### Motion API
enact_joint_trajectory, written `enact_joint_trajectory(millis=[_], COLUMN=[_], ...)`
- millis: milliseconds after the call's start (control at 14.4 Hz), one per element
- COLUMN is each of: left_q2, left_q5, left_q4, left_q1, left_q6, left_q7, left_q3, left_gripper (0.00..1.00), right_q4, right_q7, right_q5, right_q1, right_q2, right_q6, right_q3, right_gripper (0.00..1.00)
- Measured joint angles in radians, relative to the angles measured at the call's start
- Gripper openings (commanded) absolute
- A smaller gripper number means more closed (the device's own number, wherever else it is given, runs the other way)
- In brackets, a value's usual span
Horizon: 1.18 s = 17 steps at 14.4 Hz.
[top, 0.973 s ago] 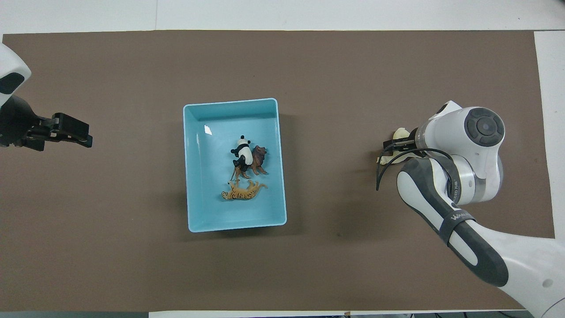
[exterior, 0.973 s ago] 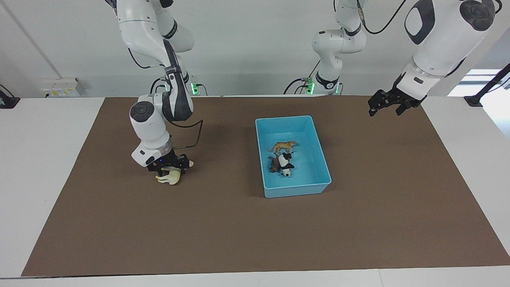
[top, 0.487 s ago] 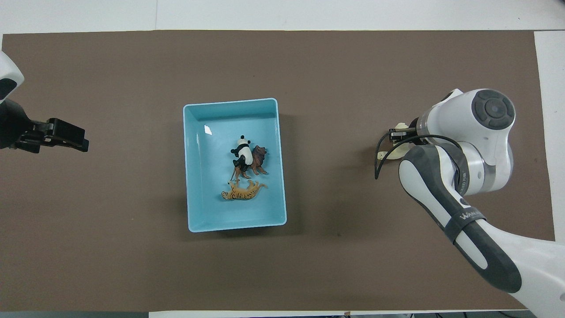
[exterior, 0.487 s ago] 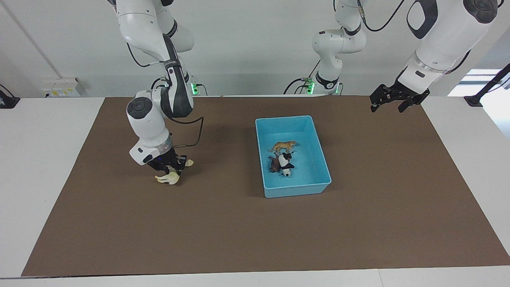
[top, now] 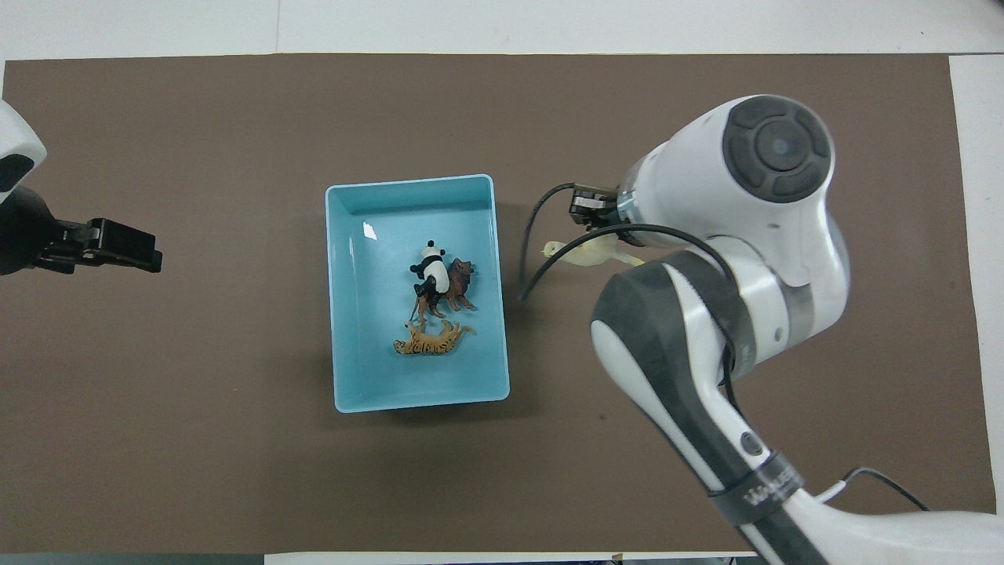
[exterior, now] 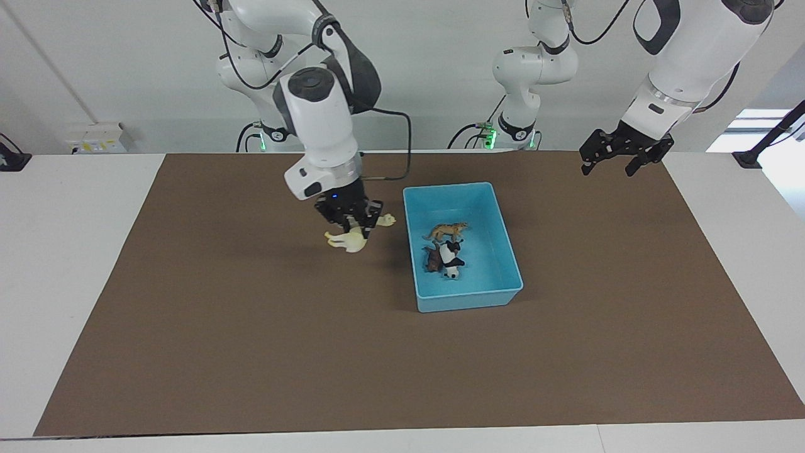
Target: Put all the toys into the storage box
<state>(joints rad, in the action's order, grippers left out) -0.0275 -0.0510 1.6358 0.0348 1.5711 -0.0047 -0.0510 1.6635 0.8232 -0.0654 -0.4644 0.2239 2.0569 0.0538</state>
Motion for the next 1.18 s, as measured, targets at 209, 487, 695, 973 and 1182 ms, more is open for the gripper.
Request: enact_joint_trajectory(millis=[209, 487, 695, 973, 1182], left_q2=[0.0, 0.0, 0.0, 0.0, 0.0], left_q5=[0.0, 0.003, 0.011, 0.018, 0.02], left_q4=[0.005, 0.005, 0.006, 0.006, 0.008], left_q1=[-0.001, -0.002, -0.001, -0.001, -0.002], left_q6=[0.022, 0.028, 0.037, 0.052, 0.053], left_q7=[0.0, 0.001, 0.003, 0.003, 0.003], left_q3=[0.004, 0.008, 0.005, 0.007, 0.01], left_gripper=[1.0, 1.0, 1.0, 1.0, 1.0], right_q4=[-0.031, -0.036, -0.041, -0.068, -0.07], right_q7=[0.238, 0.282, 0.282, 0.184, -0.078], right_q5=[0.0, 0.0, 0.0, 0.009, 0.009], right_q1=[-0.188, -0.243, -0.234, -0.165, -0.038], right_q2=[0.035, 0.064, 0.065, 0.053, 0.018], right_q6=[0.136, 0.19, 0.156, -0.002, -0.08], right_q3=[0.002, -0.004, -0.011, -0.033, -0.041], right_gripper=[0.0, 1.0, 1.0, 1.0, 1.0])
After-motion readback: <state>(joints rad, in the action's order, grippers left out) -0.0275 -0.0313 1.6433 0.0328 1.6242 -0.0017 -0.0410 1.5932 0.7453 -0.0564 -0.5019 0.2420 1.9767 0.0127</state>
